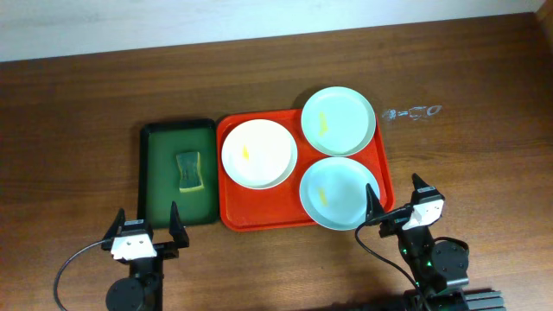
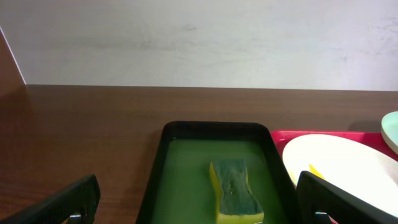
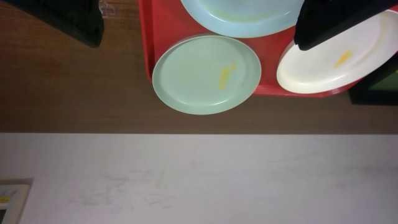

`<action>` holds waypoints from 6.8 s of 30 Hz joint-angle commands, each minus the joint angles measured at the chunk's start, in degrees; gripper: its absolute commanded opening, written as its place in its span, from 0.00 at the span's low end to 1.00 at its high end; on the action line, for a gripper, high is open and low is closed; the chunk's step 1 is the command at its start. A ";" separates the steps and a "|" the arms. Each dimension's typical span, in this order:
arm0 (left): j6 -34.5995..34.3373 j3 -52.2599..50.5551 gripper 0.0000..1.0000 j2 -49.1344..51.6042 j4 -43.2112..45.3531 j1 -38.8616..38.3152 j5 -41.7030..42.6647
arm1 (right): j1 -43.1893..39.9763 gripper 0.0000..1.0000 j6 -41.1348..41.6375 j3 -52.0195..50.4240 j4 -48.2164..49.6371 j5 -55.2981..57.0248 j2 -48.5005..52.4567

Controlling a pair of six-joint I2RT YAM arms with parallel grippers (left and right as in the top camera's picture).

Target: Clean dirty plates on tray and stack at the side

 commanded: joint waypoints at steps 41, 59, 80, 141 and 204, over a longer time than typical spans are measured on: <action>-5.31 48.41 0.99 28.17 -32.44 -2.12 6.19 | -0.37 0.98 6.27 40.54 -27.65 -6.38 20.57; -3.41 100.26 0.00 100.59 -80.59 -2.27 8.33 | 4.90 0.22 6.29 86.68 -67.32 -24.76 89.33; -7.08 91.12 0.55 108.02 -61.55 -8.11 3.15 | 16.17 0.35 14.47 86.64 -40.19 -10.34 117.77; -6.14 80.17 0.00 94.12 -49.51 -9.18 0.13 | 19.23 0.04 22.82 78.93 -41.55 -15.58 116.06; -7.04 85.61 0.00 119.32 -46.23 -24.59 8.15 | 19.12 0.04 23.19 78.93 -42.23 -14.64 116.06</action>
